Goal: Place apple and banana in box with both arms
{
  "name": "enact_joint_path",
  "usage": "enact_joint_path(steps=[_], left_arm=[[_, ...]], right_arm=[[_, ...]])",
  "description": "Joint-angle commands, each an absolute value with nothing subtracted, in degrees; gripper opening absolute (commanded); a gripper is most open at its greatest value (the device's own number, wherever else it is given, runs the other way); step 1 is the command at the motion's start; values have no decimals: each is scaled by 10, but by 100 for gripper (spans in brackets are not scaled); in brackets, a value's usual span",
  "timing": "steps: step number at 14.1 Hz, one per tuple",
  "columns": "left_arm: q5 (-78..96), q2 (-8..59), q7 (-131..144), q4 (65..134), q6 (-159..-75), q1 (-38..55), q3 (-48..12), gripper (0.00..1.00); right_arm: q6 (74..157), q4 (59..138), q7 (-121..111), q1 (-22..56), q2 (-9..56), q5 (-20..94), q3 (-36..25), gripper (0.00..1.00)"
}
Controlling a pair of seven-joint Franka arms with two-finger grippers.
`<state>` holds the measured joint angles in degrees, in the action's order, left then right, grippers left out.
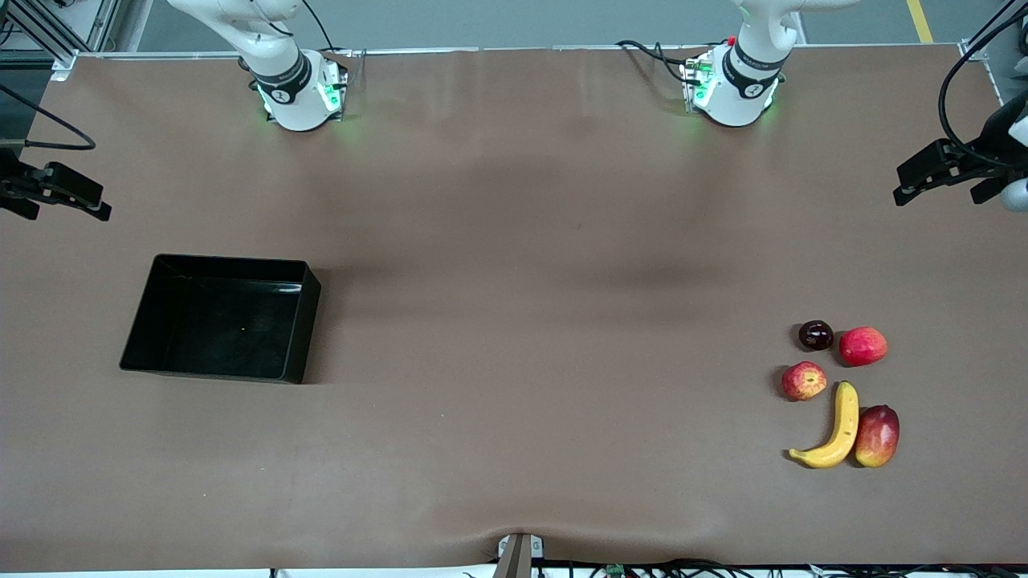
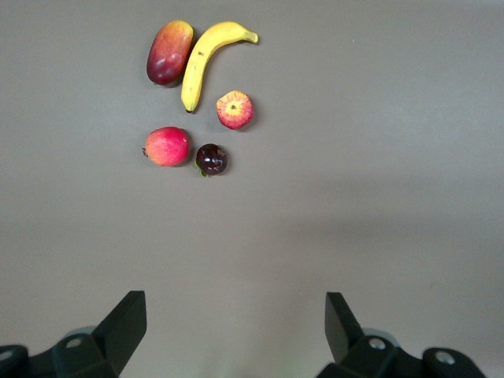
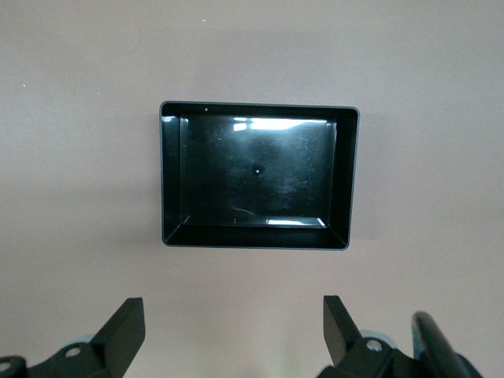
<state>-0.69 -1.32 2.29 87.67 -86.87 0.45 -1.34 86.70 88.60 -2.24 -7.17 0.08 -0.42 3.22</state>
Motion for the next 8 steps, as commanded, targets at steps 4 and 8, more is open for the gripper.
enact_joint_path(steps=[4,8], left_arm=[[-19,-8,29,860,-857,3,-13,100],[-22,-4,30,853,-857,1,-13,100]], right_arm=[[867,872,-29,-81,3,-11,35,100],[872,860,-30,-114,35,-16,34,100]])
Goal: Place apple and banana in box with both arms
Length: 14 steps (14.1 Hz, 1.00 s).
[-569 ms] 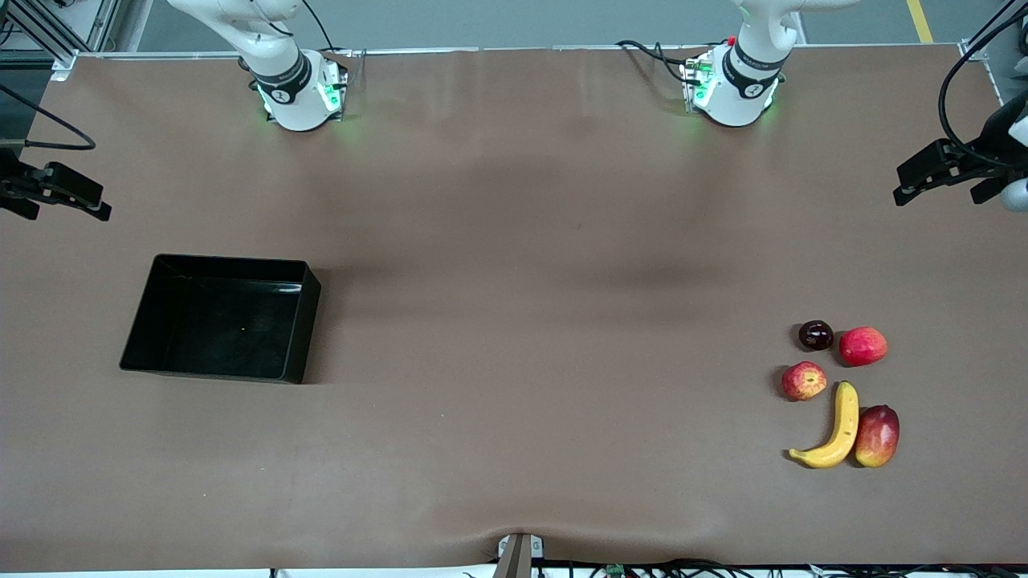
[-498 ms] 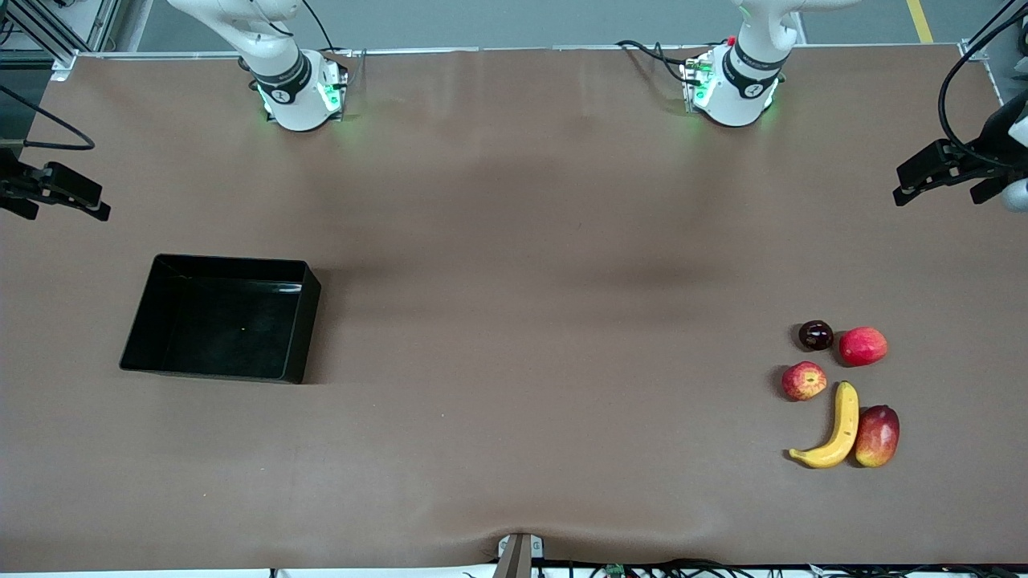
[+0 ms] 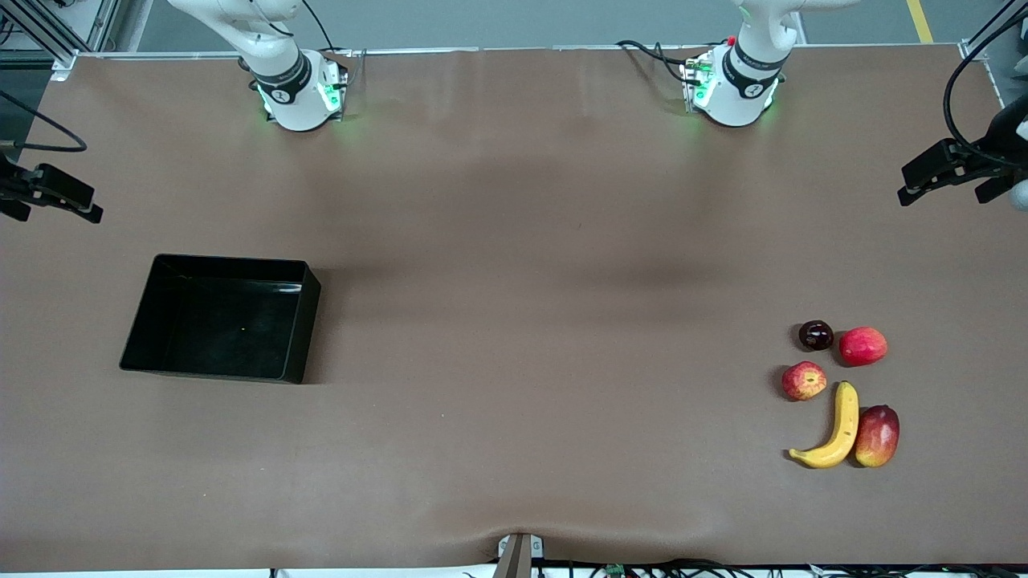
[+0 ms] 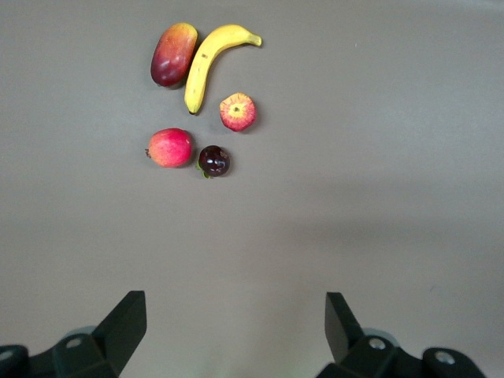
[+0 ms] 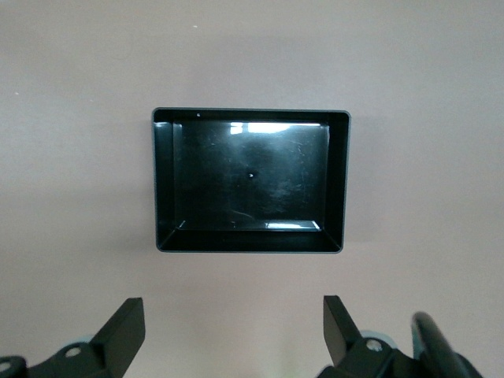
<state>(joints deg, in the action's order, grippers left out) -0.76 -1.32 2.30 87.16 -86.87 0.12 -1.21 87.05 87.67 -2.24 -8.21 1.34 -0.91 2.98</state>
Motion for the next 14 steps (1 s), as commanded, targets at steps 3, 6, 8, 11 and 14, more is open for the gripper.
enact_joint_path(steps=[3,6,8,11,14], left_arm=[[-22,16,33,853,-858,7,-13,100],[-20,70,33,825,-885,10,-14,100],[-20,111,34,816,-916,17,-15,100],[-21,165,75,815,-974,33,-15,100],[-20,226,97,797,-1040,33,-16,100]], right_arm=[[875,857,-72,-135,66,-21,34,100],[912,853,-85,-172,112,-8,34,100],[942,853,-90,-191,161,-8,34,100],[999,871,-120,-209,202,-7,34,100],[1070,915,-141,-224,238,10,34,100]])
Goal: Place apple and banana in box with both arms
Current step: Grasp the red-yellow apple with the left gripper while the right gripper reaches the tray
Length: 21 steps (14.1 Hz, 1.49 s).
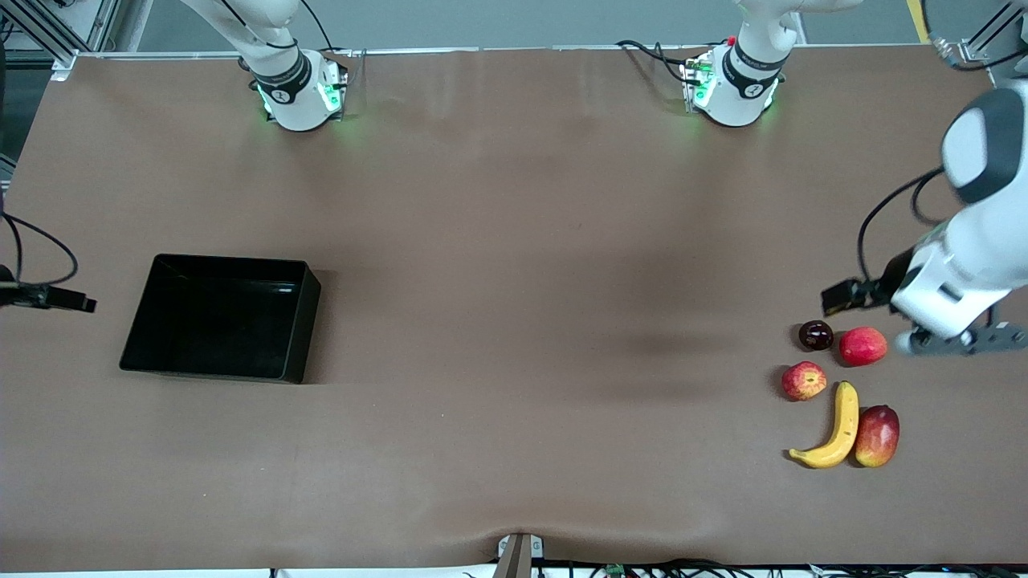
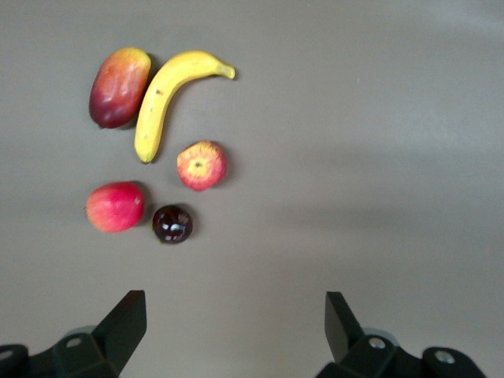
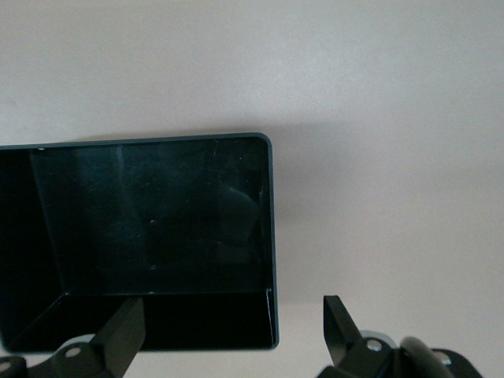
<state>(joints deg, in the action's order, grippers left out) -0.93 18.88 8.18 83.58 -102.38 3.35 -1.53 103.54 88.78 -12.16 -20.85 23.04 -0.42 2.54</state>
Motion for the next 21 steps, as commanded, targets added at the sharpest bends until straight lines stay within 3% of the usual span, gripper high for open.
enact_joint_path(steps=[1,5,10,12,15,19,21], left_arm=[[-20,248,104,784,-1049,33,-16,100],[-21,311,127,764,-1115,39,-12,100],[-26,383,78,764,-1189,32,7,100],[-26,405,48,763,-1225,32,16,100],[-28,428,28,764,-1238,33,37,100],[-30,434,27,768,-1236,35,37,100],[-21,446,36,770,-1236,37,35,100]], right_arm=[[1099,939,-149,-226,239,11,34,100],[1184,1030,-158,-233,240,11,34,99],[1216,1054,-217,-254,263,12,36,54],[1234,1077,-217,-254,263,25,36,45],[1237,1086,-221,-262,263,32,36,0],[1215,1079,-219,-259,258,32,39,0],[1139,1040,-214,-256,257,33,42,0]])
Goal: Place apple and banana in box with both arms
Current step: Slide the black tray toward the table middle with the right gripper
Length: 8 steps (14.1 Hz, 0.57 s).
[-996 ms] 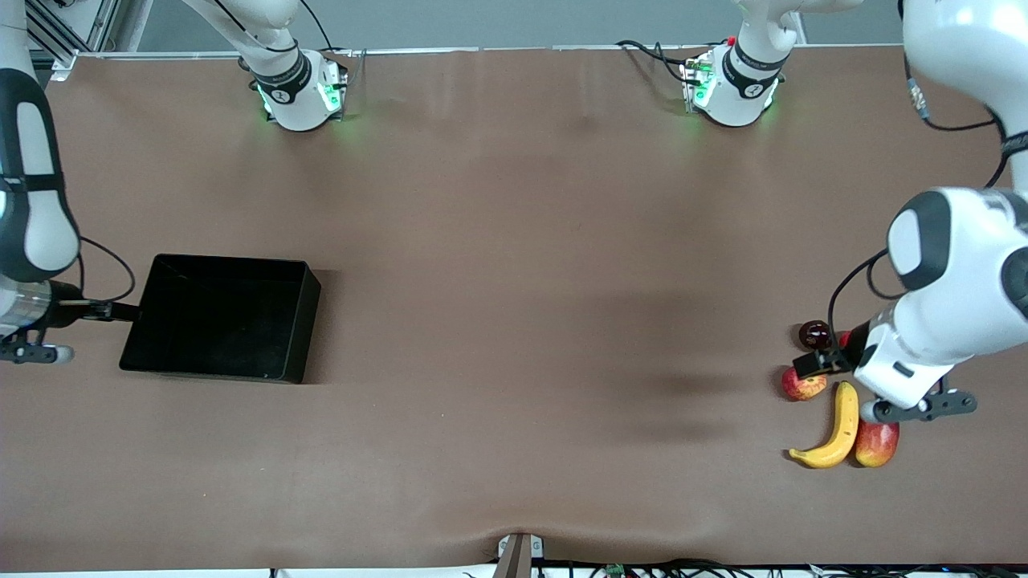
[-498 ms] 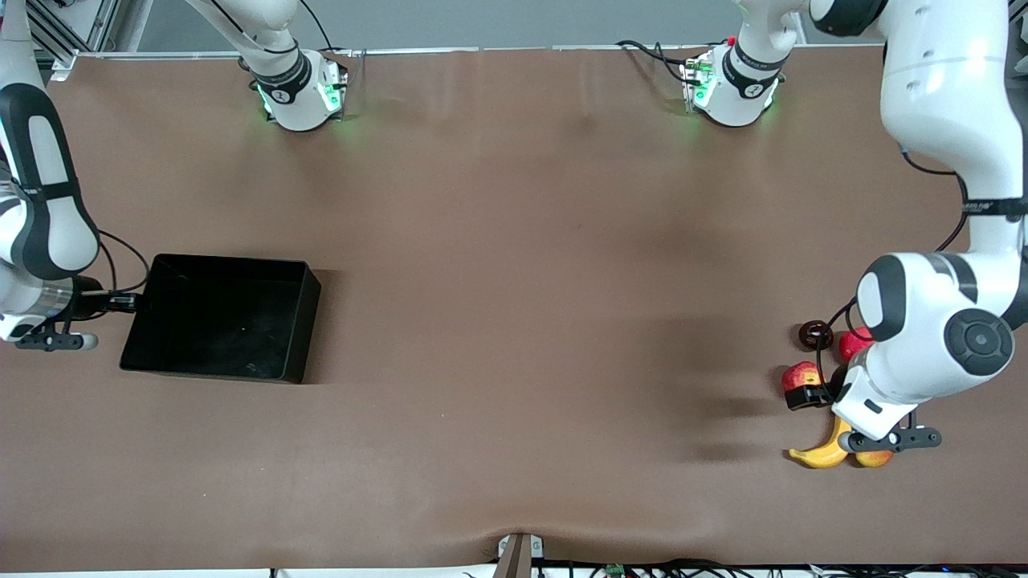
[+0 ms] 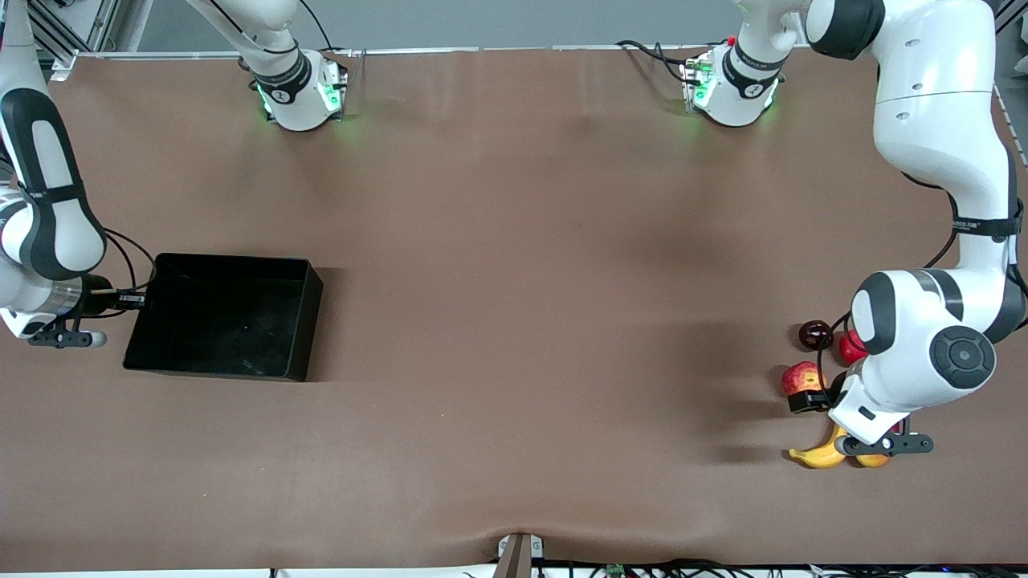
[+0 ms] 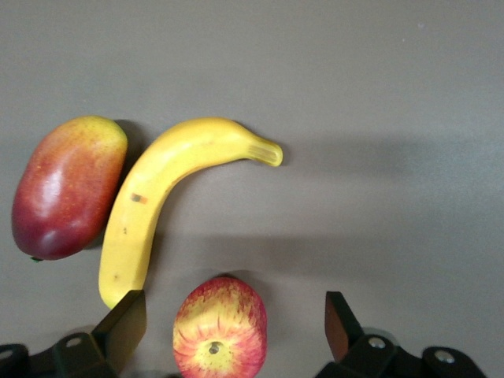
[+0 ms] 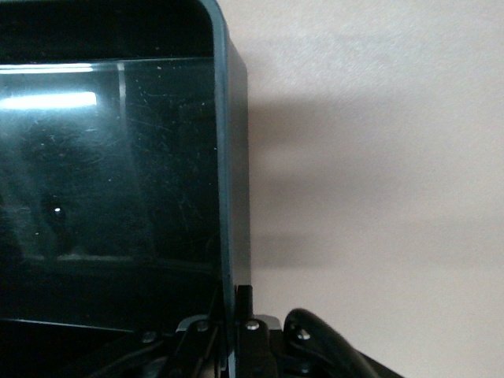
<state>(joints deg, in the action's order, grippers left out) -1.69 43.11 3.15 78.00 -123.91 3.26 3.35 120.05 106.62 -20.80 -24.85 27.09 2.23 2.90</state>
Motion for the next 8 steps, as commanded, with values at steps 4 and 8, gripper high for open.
enact_joint_path(steps=[4,8], left_arm=[[-26,461,34,778,-1231,28,35,100],[-29,461,35,785,-1215,23,36,100]], right_arm=[[1051,969,-207,-215,256,83,47,0],[1019,949,-136,-139,249,147,47,0]])
